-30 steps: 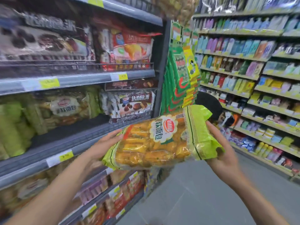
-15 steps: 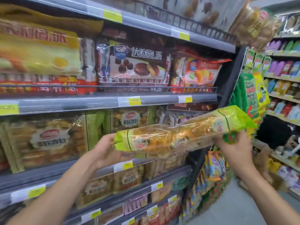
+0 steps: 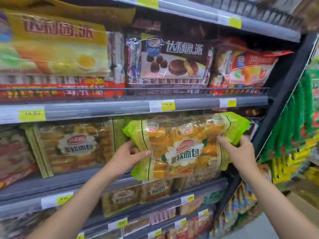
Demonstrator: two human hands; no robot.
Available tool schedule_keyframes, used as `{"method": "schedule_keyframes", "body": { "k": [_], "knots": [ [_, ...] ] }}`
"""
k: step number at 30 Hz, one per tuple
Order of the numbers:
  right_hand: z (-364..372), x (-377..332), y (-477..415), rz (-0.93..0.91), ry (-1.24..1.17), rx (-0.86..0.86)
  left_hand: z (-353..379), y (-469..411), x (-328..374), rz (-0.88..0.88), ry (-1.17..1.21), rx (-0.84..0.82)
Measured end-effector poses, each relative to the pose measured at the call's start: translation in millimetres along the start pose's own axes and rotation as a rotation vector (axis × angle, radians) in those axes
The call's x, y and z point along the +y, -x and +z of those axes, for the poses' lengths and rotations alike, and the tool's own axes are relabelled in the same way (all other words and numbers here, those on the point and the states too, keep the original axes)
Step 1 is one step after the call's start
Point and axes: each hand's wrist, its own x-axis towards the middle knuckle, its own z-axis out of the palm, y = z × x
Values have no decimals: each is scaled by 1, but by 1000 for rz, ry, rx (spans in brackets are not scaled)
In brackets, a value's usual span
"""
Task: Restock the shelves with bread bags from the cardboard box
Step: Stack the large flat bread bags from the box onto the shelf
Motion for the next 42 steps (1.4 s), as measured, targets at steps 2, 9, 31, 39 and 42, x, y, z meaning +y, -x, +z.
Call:
{"method": "schedule_keyframes", "body": {
  "k": [2, 9, 31, 39, 42],
  "knots": [
    [12, 20, -8, 24, 1, -30, 6, 1, -10, -5, -54, 61],
    [49, 64, -38, 110, -51, -154, 26, -17, -40, -77, -195, 339],
    [148, 118, -145, 151, -155, -238, 46, -116, -60, -192, -22, 541],
    [144, 120, -122, -63, 215, -414, 54, -110, -79, -198, -398, 434],
    [154, 123, -118, -157, 365, -602, 55, -115, -83, -160, -664, 262]
  ]
}}
